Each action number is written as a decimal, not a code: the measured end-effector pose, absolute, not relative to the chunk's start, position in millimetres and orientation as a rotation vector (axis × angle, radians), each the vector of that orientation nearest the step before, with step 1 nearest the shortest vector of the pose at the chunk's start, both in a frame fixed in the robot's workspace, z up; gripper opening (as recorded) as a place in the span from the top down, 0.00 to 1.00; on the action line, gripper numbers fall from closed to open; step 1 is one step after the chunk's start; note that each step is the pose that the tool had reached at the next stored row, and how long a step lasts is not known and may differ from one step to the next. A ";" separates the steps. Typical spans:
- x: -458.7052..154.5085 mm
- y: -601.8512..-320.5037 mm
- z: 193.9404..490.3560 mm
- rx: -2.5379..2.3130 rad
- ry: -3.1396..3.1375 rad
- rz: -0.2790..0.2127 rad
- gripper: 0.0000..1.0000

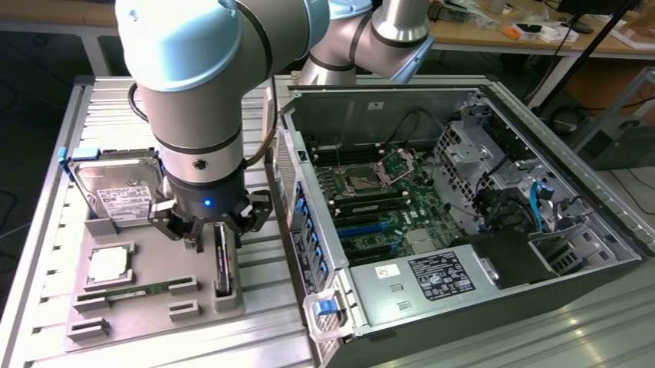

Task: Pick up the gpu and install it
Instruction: 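Pick up the gpu and move the gpu toward the slot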

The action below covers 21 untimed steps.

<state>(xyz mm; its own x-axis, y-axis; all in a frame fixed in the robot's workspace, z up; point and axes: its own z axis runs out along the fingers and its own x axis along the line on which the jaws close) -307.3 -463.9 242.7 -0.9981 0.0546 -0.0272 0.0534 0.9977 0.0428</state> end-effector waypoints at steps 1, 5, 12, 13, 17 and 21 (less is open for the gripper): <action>-307.3 -463.8 242.7 0.084 3.111 0.066 0.46; -307.3 -463.8 242.7 0.084 3.111 0.066 0.46; -307.4 -463.8 242.7 0.084 3.111 0.066 0.55; -307.3 -463.8 242.7 0.084 3.111 0.066 0.56; -307.4 -463.8 242.7 0.084 3.111 0.066 0.63; -307.4 -463.8 242.7 0.084 3.111 0.066 0.63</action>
<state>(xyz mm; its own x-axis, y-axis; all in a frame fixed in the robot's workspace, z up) -307.4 -463.8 242.7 -0.9981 0.0546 -0.0272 0.0535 0.9977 0.0429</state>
